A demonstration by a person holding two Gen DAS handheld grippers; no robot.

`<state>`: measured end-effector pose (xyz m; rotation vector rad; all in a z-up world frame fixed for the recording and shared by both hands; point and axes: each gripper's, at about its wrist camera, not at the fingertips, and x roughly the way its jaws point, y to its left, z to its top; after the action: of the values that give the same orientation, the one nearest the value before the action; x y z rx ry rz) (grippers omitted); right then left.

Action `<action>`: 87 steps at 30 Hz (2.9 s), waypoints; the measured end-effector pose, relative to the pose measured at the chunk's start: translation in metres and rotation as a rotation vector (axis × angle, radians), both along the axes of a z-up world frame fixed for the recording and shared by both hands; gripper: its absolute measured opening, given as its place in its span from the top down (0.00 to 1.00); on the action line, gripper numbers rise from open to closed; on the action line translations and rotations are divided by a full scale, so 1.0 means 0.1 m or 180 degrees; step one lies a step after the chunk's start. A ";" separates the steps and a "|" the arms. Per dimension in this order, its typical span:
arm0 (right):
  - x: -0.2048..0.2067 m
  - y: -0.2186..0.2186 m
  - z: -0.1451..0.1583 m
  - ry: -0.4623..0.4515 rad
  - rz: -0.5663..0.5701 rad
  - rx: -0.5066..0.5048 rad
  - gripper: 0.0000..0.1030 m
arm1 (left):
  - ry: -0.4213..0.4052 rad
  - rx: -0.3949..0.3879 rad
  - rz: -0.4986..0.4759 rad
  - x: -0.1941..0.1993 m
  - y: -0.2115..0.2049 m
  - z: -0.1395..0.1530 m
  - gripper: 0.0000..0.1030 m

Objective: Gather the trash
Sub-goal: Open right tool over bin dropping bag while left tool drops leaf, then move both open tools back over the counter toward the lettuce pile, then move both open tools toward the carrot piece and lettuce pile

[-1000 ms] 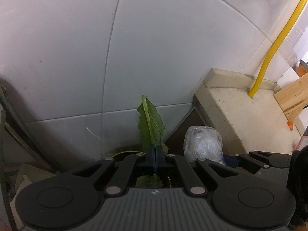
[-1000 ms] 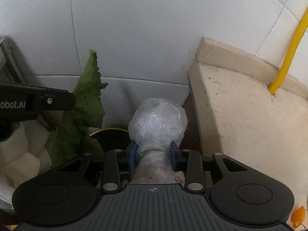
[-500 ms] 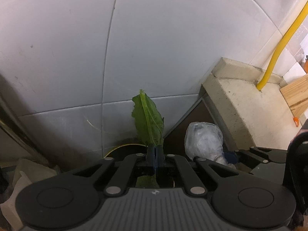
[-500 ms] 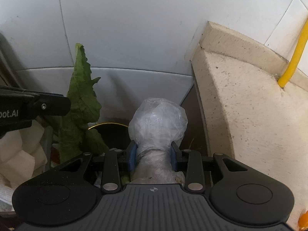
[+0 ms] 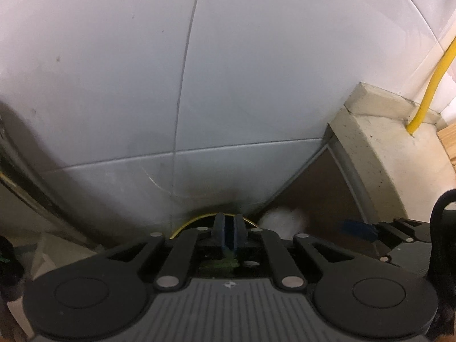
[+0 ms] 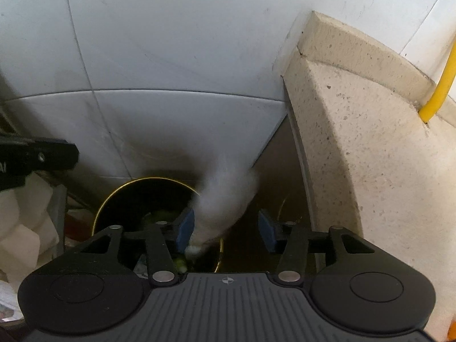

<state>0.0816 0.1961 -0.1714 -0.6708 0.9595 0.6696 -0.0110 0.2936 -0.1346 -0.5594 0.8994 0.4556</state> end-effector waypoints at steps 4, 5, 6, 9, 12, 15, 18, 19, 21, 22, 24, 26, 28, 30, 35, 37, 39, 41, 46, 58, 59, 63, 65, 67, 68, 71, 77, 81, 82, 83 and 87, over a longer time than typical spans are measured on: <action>-0.02 -0.04 0.00 -0.0004 -0.0032 0.0038 0.42 | -0.0045 0.0025 0.0020 -0.01 0.02 0.02 0.96; -0.02 -0.05 0.02 -0.0003 -0.0040 0.0049 0.42 | -0.0050 0.0020 0.0022 -0.01 0.03 0.03 0.96; -0.02 -0.06 0.03 -0.0004 -0.0046 0.0055 0.42 | -0.0056 0.0019 0.0025 -0.01 0.02 0.04 0.96; -0.02 -0.11 0.11 -0.0006 -0.0044 0.0083 0.42 | -0.0096 0.0059 0.0003 -0.02 0.01 0.08 0.96; -0.05 -0.12 0.19 -0.0069 -0.0032 0.0111 0.42 | -0.0129 0.0172 0.0004 -0.03 -0.01 0.13 0.96; -0.10 -0.16 0.32 -0.0109 -0.0029 0.0197 0.42 | -0.0177 0.0217 0.0017 -0.04 -0.01 0.17 0.95; -0.15 -0.21 0.45 -0.0192 -0.0014 0.0262 0.41 | -0.0238 0.0273 0.0021 -0.07 -0.02 0.23 0.95; -0.18 -0.23 0.50 -0.0222 -0.0012 0.0286 0.41 | -0.0258 0.0349 0.0022 -0.08 -0.04 0.26 0.95; -0.22 -0.28 0.59 -0.0276 -0.0016 0.0322 0.41 | -0.0312 0.0505 0.0005 -0.10 -0.09 0.33 0.95; -0.24 -0.31 0.64 -0.0305 -0.0020 0.0343 0.41 | -0.0349 0.0548 -0.0005 -0.11 -0.11 0.36 0.94; -0.28 -0.37 0.72 -0.0357 -0.0024 0.0377 0.41 | -0.0445 0.0596 -0.0031 -0.14 -0.14 0.42 0.90; -0.32 -0.44 0.81 -0.0414 -0.0037 0.0423 0.40 | -0.0507 0.0681 -0.0057 -0.16 -0.20 0.48 0.89; -0.37 -0.49 0.87 -0.0464 -0.0049 0.0456 0.40 | -0.0560 0.0808 -0.0104 -0.17 -0.27 0.54 0.87; -0.40 -0.54 0.94 -0.0523 -0.0061 0.0489 0.40 | -0.0612 0.0872 -0.0163 -0.18 -0.34 0.61 0.85; -0.45 -0.72 1.13 -0.0673 -0.0137 0.0585 0.40 | -0.0697 0.0967 -0.0304 -0.18 -0.52 0.79 0.74; -0.44 -0.81 1.20 -0.0715 -0.0192 0.0616 0.38 | -0.0731 0.0994 -0.0369 -0.16 -0.62 0.88 0.72; -0.45 -0.91 1.28 -0.0784 -0.0247 0.0641 0.35 | -0.0778 0.1042 -0.0470 -0.13 -0.73 0.97 0.69; -0.44 -1.00 1.33 -0.0850 -0.0309 0.0663 0.35 | -0.0830 0.1105 -0.0557 -0.11 -0.84 1.04 0.64; -0.42 -1.27 1.47 -0.0968 -0.0503 0.0728 0.32 | -0.0947 0.1187 -0.0806 -0.01 -1.09 1.21 0.58; -0.23 -2.11 1.59 -0.1194 -0.1153 0.0747 0.24 | -0.0948 0.1210 -0.1578 0.43 -1.92 1.33 0.42; -0.21 -2.18 1.59 -0.1203 -0.1208 0.0741 0.24 | -0.0926 0.1193 -0.1647 0.47 -1.99 1.33 0.42; -0.15 -2.45 1.60 -0.1251 -0.1421 0.0705 0.22 | -0.0819 0.1180 -0.1909 0.64 -2.28 1.30 0.40; -0.12 -2.61 1.60 -0.1254 -0.1542 0.0685 0.22 | -0.0752 0.1186 -0.2040 0.74 -2.45 1.27 0.40; -0.08 -2.73 1.58 -0.1250 -0.1642 0.0659 0.22 | -0.0697 0.1176 -0.2150 0.80 -2.57 1.25 0.40; -0.06 -2.80 1.58 -0.1246 -0.1700 0.0644 0.22 | -0.0664 0.1166 -0.2208 0.85 -2.64 1.24 0.40; -0.01 -2.96 1.55 -0.1229 -0.1844 0.0620 0.22 | -0.0565 0.1135 -0.2347 0.99 -2.80 1.20 0.40; 0.07 -3.22 1.49 -0.1198 -0.2073 0.0563 0.22 | -0.0400 0.1094 -0.2556 1.17 -3.03 1.12 0.40; 0.12 -3.34 1.46 -0.1172 -0.2179 0.0534 0.21 | -0.0280 0.1049 -0.2635 1.29 -3.11 1.06 0.40; 0.13 -3.37 1.45 -0.1163 -0.2195 0.0526 0.21 | -0.0239 0.1033 -0.2649 1.33 -3.12 1.04 0.40; 0.15 -3.39 1.44 -0.1155 -0.2205 0.0517 0.21 | -0.0198 0.1012 -0.2660 1.36 -3.13 1.02 0.40; 0.22 -3.45 1.39 -0.1107 -0.2248 0.0490 0.21 | -0.0038 0.0943 -0.2688 1.50 -3.15 0.96 0.40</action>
<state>0.1041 -0.1490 -0.0320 -0.2611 0.7395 -0.0048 0.1394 -0.0213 -0.0385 0.1125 0.9482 -0.1846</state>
